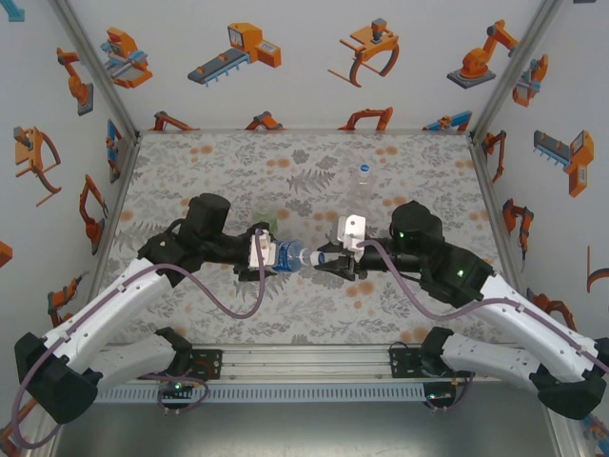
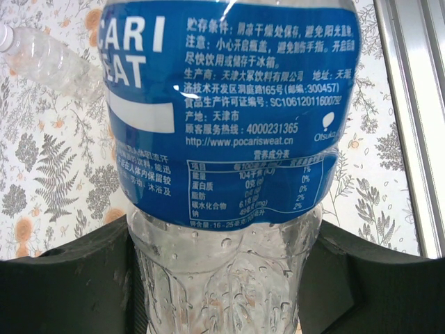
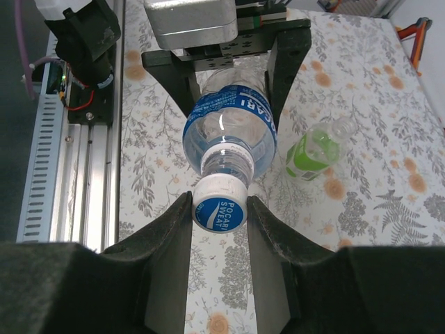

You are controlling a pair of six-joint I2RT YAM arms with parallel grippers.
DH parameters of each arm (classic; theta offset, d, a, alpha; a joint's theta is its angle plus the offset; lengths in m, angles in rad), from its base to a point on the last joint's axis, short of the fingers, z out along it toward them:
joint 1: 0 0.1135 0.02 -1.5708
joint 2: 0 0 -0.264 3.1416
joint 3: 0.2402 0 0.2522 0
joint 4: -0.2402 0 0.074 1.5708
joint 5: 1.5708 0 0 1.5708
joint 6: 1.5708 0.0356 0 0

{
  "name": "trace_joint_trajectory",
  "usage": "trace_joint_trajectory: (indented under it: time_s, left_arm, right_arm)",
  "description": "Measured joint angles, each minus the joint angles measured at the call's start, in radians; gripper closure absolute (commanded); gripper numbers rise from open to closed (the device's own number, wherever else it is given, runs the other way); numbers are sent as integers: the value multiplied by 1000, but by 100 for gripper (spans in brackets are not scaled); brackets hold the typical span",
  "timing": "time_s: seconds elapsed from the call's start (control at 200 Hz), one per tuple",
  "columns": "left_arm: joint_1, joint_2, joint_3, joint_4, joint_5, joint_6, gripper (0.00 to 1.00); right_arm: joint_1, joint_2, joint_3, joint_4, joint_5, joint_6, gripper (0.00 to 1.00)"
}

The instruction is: Screw on the bottle caps

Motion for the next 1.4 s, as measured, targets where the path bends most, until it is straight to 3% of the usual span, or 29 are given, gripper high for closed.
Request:
trace_joint_trajectory:
  time_s: [0.831,1.397]
  left_arm:
    - [-8,2,0,-35,8,18,100]
    - [-6,21,0,-77,38,19,100]
  right_arm:
    - [21,47,36,-18,-10,-7,100]
    - [33,102,91,-109,-50,-154,100]
